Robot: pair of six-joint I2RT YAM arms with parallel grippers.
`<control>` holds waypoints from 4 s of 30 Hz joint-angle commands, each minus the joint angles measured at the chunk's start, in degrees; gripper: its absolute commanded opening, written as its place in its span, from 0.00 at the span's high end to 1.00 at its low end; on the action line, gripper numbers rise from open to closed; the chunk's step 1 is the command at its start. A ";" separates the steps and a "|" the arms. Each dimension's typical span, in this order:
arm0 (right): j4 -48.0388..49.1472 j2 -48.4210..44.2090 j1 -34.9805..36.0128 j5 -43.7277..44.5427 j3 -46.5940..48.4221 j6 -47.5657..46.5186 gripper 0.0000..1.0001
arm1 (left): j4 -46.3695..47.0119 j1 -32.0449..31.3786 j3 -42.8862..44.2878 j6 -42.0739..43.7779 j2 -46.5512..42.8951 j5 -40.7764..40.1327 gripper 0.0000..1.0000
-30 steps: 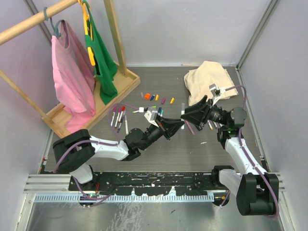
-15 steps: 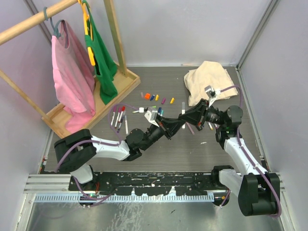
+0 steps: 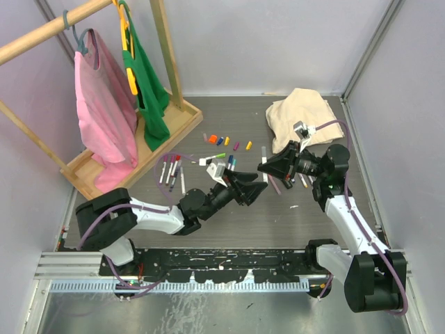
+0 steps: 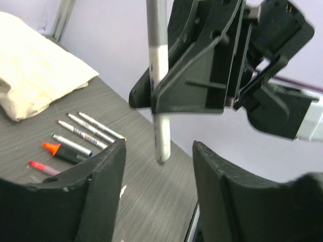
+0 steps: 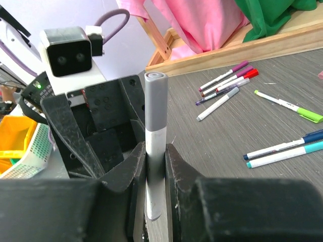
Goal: Open the pen caps
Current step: Pick up the pen from the center of the board, then open the pen cap from the pen, then place the pen cap at the center of the board.
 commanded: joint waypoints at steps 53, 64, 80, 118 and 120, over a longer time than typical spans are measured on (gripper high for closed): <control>-39.70 2.64 0.16 -8.84 14.21 -33.79 0.98 | -25.02 17.31 20.29 -20.05 -3.43 34.16 0.62; -39.86 3.07 0.15 -8.75 14.30 -33.90 0.98 | -24.50 17.32 20.68 -20.14 -2.91 35.30 0.92; -42.14 6.09 0.16 -7.84 14.70 -34.99 0.99 | -18.76 27.90 33.92 -20.19 3.74 31.17 1.00; -56.52 3.97 -6.02 36.31 22.61 -51.77 0.99 | -78.25 23.67 56.02 -8.46 28.16 10.68 1.00; -56.50 3.83 -6.31 36.38 22.59 -51.74 0.99 | -85.17 22.73 61.52 -7.30 31.23 5.97 1.00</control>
